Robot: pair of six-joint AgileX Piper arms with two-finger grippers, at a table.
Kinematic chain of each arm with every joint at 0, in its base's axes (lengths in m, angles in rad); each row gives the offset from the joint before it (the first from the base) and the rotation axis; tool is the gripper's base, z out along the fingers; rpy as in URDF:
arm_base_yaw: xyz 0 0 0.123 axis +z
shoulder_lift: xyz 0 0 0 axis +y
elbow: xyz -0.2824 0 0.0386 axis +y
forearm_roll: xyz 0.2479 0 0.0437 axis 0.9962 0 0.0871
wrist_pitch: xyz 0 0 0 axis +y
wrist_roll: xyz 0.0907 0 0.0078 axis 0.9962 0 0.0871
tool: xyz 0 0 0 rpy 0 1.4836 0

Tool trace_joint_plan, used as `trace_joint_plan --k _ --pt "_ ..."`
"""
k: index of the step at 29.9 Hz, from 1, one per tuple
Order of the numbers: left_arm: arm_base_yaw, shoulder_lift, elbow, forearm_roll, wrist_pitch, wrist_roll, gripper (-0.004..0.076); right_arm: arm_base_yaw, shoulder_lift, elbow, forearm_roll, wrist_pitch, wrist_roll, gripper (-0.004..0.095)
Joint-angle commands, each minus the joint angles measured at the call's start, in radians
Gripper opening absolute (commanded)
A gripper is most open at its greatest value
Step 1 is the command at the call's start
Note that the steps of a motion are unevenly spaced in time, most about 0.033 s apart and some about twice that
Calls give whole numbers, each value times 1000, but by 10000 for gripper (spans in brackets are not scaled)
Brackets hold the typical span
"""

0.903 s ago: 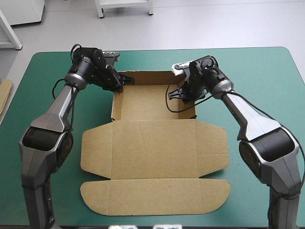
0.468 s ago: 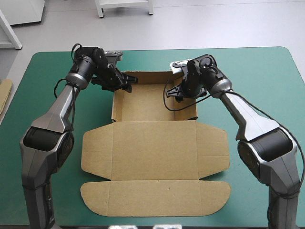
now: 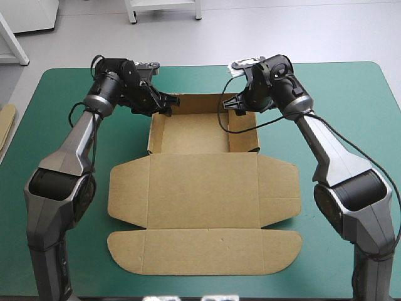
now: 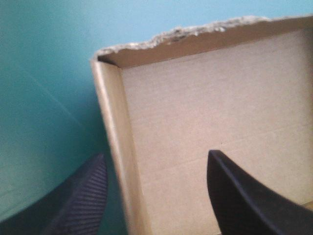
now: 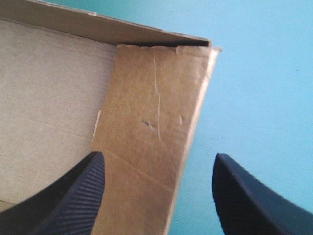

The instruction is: Fold the box

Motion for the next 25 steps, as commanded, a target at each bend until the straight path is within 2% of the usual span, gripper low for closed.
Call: trace_joint_plan --k 1,7,10,12,18,21,25 --pt "-3 -73 -43 25 -26 -6 451 -10 -61 -47 -27 -18 -3 594" --pt "2 -97 -97 62 -26 -6 456 -10 -70 -83 -42 -2 -9 590" --pt "2 -122 -135 63 22 10 456 -10 -79 -111 -40 19 -17 590" --pt "2 -146 -136 56 61 43 456 -10 -99 -116 -30 19 -28 590" --pt "2 -268 -52 -47 60 148 456 -10 -168 -116 15 19 -74 580" --pt "2 -336 30 -116 29 197 454 -10 -199 -113 24 19 -91 562" --pt "2 -449 213 -173 -90 261 434 -10 -227 -95 37 19 -126 535"
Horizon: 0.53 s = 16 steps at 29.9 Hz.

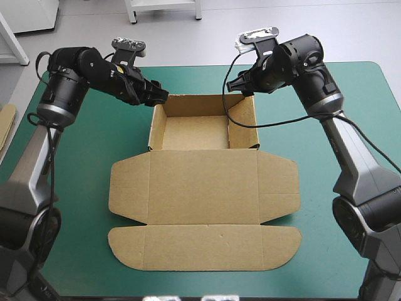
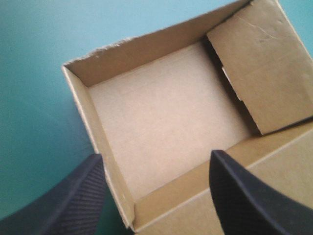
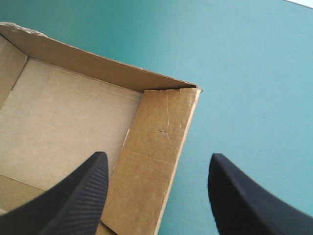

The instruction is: Fold the box

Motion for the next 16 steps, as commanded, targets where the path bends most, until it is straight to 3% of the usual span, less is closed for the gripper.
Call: trace_joint_plan --k 1,9,16 --pt "1 -147 137 -74 -130 54 429 -6 -79 2 0 0 -40 536" --pt "1 -494 692 -196 -445 174 426 -6 -105 50 14 0 -53 536" --pt "1 -760 1052 -197 -600 178 426 -6 -105 50 32 0 -64 536"
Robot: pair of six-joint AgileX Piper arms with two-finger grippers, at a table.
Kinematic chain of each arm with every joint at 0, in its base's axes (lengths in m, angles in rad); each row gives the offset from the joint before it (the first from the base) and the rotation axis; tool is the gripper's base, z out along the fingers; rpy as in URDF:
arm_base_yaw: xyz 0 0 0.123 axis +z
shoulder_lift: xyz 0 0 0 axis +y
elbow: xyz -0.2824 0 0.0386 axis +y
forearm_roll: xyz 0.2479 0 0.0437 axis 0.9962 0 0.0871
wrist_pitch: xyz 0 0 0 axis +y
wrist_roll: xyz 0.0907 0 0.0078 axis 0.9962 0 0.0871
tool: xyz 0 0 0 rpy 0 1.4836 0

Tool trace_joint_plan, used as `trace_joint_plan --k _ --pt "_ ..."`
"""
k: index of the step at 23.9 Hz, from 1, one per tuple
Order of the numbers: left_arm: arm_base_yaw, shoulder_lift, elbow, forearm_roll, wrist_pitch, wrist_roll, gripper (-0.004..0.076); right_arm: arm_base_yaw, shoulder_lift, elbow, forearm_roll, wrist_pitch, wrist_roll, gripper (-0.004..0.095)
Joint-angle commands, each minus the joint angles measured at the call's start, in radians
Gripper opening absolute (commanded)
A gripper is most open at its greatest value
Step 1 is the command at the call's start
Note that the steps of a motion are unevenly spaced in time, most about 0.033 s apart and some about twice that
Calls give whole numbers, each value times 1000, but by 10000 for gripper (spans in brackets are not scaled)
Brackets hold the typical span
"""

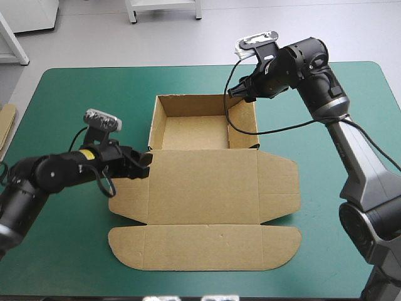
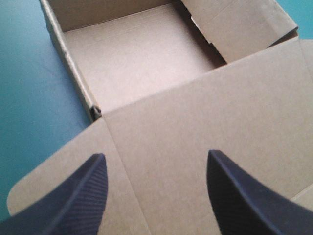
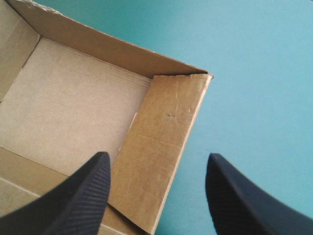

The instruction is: Fold the box

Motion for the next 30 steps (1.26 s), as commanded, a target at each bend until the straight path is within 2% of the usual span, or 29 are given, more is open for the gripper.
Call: trace_joint_plan --k 1,5,10,16,19,30 --pt "1 -140 119 -38 -125 2 426 -6 -59 -23 -3 0 -6 536" --pt "1 -278 222 -22 -176 11 426 -6 -59 -23 -7 -18 20 534" --pt "1 -394 277 -16 -260 40 426 -6 -51 -23 -9 -152 47 544" --pt "1 -412 285 -16 -251 40 426 -6 96 -25 -84 0 167 659" --pt "1 -412 285 -16 -250 40 426 -6 145 -27 -37 0 203 658" --pt "1 -412 285 -17 -244 40 423 -6 249 -27 -26 0 198 658"
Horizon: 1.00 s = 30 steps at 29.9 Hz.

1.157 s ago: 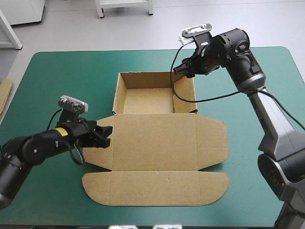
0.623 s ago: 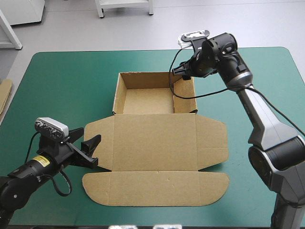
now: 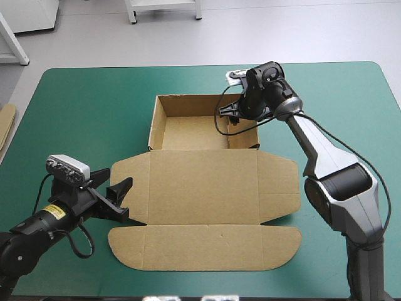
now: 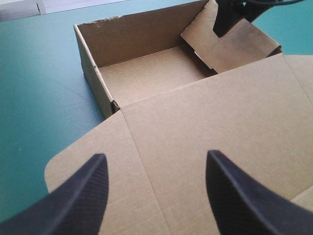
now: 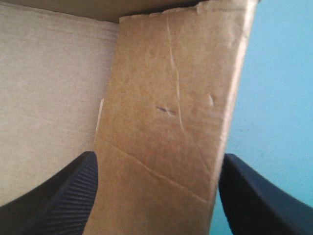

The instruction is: Fold the box

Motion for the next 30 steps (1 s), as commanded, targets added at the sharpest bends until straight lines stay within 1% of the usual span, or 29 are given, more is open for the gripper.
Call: trace_joint_plan --k 1,4,6,8,9,12,13,14,21,24,30 --pt "1 -3 -27 -21 -58 -1 423 -6 -42 -27 1 1 -5 658" --pt "1 -3 -27 -21 -58 -1 423 -6 -38 -27 5 1 -5 651" --pt "1 -3 -27 -21 -58 -1 423 -6 -38 -27 -21 1 -5 598" --pt "1 -3 -27 -21 -58 -1 423 -6 -38 -27 -40 1 -14 475" --pt "1 -3 -27 -21 -58 -1 423 -6 -38 -27 -42 1 -32 394" --pt "1 -3 -27 -21 -58 -1 423 -6 -38 -27 -42 1 -79 126" --pt "1 -3 -27 -21 -58 -1 423 -6 -38 -27 -42 1 -92 8" --pt "1 -3 -27 -21 -58 -1 423 -6 -38 -27 -42 1 -92 -14" --pt "1 -3 -27 -25 -56 1 423 -49 -38 -27 -38 1 -94 -13" --pt "1 -3 -27 -25 -56 1 423 -96 -38 -27 -38 3 -94 -13" --pt "1 -3 -27 -25 -47 1 423 -236 -47 -27 -40 3 -112 -13"
